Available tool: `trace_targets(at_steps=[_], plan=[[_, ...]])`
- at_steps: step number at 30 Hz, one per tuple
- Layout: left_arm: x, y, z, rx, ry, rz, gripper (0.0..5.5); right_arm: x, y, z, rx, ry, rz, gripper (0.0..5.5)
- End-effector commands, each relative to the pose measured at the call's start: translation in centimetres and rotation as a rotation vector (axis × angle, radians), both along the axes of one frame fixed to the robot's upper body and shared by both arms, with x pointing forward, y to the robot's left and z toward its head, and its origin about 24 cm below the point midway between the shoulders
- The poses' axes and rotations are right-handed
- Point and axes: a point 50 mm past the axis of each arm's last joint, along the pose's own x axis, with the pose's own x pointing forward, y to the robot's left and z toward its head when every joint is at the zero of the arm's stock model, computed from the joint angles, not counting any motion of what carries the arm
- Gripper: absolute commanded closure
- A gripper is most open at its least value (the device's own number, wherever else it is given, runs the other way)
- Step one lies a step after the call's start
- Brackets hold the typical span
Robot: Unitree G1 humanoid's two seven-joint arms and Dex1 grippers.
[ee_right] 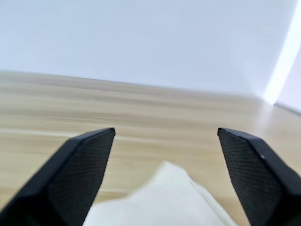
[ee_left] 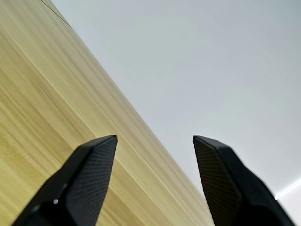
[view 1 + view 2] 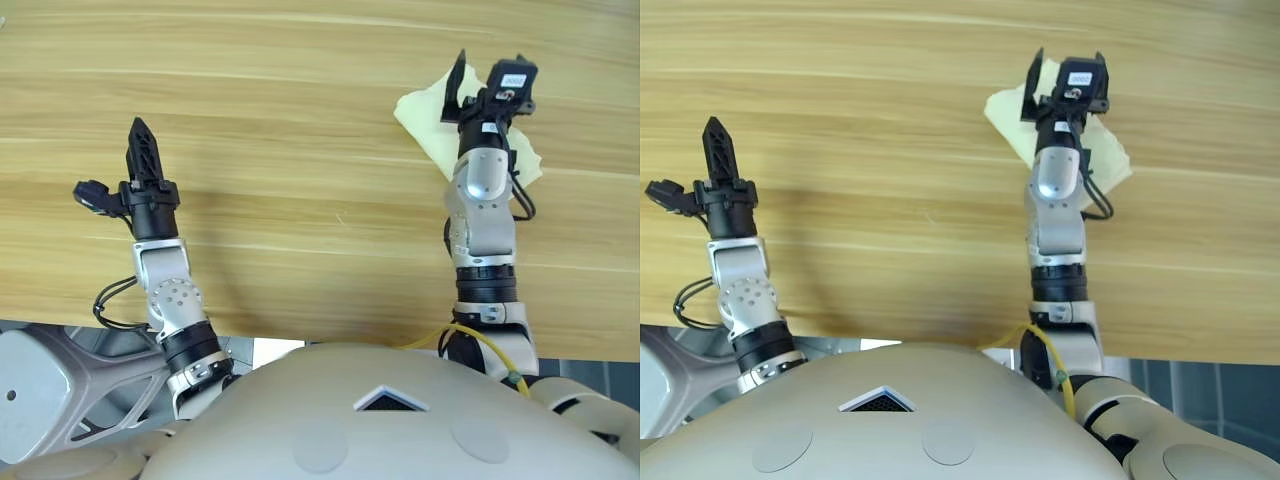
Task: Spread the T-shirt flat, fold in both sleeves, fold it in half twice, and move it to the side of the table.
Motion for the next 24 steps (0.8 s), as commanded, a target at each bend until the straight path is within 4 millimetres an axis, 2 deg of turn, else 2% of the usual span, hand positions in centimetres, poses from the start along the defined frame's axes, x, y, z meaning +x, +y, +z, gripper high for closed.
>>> trace_targets(at_steps=[1, 6, 8, 10, 13, 16, 22, 24], plan=[[-0.5, -0.3, -0.1, -0.009, -0.012, 0.014, 2.51, 0.1, -0.9, -0.2, -0.161, 0.079, 0.115, 1.46], [-1.0, 0.0, -0.2, -0.025, -0.007, 0.034, 2.51, 2.3, -4.1, -1.4, -0.26, 0.162, 0.102, 1.46], [-1.1, -0.1, -0.3, -0.045, 0.0, 0.045, 2.51, 3.5, -5.7, -2.3, -0.241, 0.229, 0.065, 1.46], [-0.8, -0.3, -0.2, -0.064, 0.002, 0.046, 2.51, 3.8, -6.6, -4.1, -0.227, 0.326, 0.051, 1.46], [-0.6, -0.6, 0.2, -0.07, -0.01, 0.043, 2.51, 3.4, -5.9, -6.2, -0.242, 0.421, 0.129, 1.46], [-0.4, -0.8, 0.6, -0.064, -0.02, 0.034, 2.51, 2.4, -5.0, -7.4, -0.27, 0.459, 0.189, 1.46], [0.2, -2.0, 0.4, -0.059, -0.001, -0.001, 2.51, -1.3, -3.5, -7.7, -0.28, 0.473, 0.303, 1.46], [-0.1, -1.8, 0.6, -0.061, -0.007, 0.013, 2.51, -1.1, -3.4, -7.5, -0.221, 0.485, 0.273, 1.46]])
